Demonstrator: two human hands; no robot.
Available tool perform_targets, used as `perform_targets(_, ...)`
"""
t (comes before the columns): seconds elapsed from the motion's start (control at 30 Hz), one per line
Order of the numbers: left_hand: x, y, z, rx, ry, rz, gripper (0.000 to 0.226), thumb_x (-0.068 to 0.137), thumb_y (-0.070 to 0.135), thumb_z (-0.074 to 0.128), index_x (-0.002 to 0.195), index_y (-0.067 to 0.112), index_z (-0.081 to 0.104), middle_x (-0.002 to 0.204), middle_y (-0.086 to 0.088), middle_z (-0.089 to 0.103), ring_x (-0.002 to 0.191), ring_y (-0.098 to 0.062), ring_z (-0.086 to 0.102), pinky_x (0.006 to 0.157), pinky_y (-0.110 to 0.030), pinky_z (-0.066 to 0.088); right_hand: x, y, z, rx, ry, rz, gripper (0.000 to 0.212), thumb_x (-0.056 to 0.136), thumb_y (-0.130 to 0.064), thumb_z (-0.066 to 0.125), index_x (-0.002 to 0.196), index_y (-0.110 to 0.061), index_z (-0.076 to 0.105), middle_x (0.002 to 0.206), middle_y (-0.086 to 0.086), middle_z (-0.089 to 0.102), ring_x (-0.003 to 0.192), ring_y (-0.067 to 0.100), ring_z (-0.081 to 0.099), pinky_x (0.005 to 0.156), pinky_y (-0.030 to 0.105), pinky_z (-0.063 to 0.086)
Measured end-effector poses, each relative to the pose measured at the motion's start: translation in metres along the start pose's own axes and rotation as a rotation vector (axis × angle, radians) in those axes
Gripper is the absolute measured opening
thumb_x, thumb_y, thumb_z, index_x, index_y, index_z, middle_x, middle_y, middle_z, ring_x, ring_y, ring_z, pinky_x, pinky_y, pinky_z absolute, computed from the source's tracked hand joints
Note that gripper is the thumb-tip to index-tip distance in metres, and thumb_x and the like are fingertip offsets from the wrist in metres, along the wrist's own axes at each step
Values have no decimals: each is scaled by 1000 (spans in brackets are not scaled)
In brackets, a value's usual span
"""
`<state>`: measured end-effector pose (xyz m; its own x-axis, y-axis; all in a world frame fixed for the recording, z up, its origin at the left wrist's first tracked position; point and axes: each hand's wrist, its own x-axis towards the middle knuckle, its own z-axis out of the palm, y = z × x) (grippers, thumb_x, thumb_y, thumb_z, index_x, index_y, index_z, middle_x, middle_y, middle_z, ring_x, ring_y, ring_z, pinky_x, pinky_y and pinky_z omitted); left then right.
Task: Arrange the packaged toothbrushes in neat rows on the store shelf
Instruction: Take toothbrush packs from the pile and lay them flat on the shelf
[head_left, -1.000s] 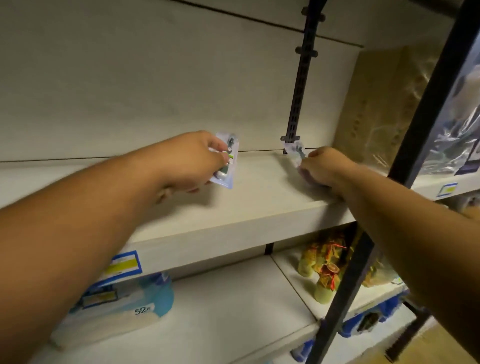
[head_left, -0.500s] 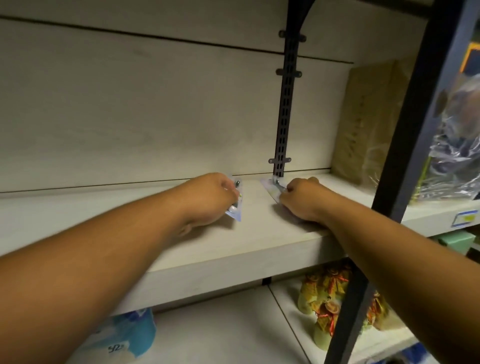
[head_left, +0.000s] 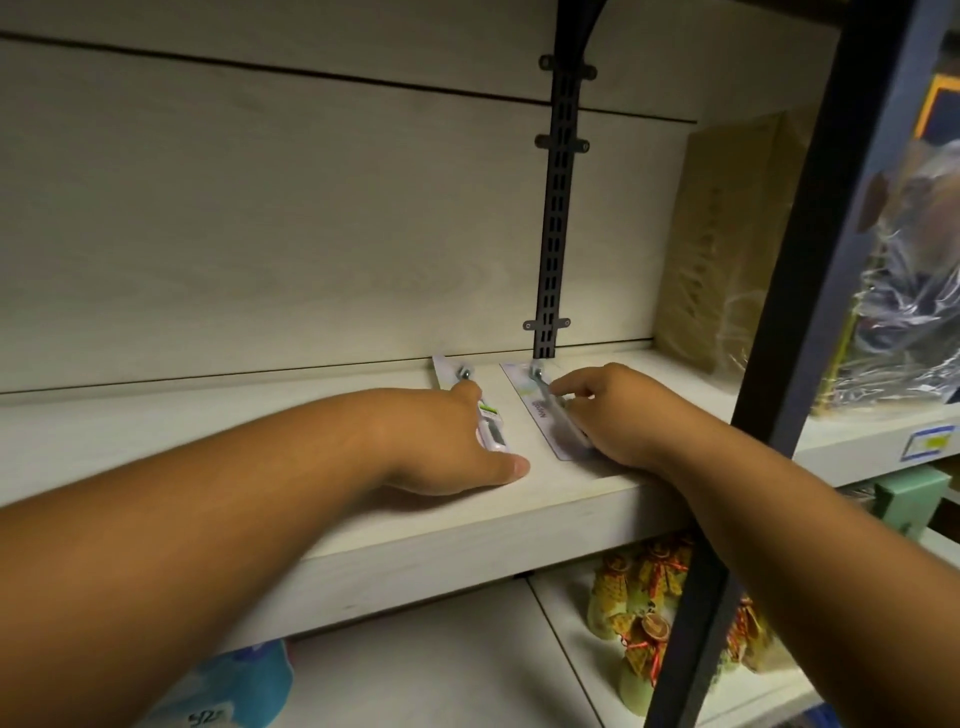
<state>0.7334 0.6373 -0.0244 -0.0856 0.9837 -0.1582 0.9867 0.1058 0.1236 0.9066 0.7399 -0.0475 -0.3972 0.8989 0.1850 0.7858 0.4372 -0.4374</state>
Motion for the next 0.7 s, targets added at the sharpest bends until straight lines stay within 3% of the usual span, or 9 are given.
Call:
perform_targets(0.1,6,4,5,18,22,9,94,87,80,38,160,28,9,162,2,31,140,-25,42,109,-35,35,0,4,2,61,-13,-28,40,100,-20,45,132,-29,68,137,-6,63,103,13,58,85,21,38)
perform_targets(0.2,13,5,6,-10,33,40,88,87,78,39,158,32,15,161,4,33,140,-24,43,108,-34,35,1,5,3,51,1,-33,39,101,-21,47,134,-28,67,140,-7,62,119,15,58,90,21,37)
perform_targets(0.3,15,9,7,10,42,63,84,87,79,37,157,38,17,159,-2,31,140,-25,40,105,-36,35,2,6,4,40,13,-30,37,101,-19,48,131,-26,68,136,-5,65,119,17,60,89,23,41)
perform_targets(0.5,16,7,18,47,120,113,81,88,79,31,157,38,17,161,2,19,148,-24,16,116,-44,29,1,6,5,42,37,-9,37,103,-21,47,135,-26,65,138,-4,63,120,18,59,91,23,42)
perform_targets(0.7,20,11,25,78,145,133,80,89,79,29,153,31,25,160,6,28,141,-24,25,112,-45,28,1,7,7,28,44,-20,38,103,-24,48,137,-28,63,142,-6,61,124,16,58,93,22,40)
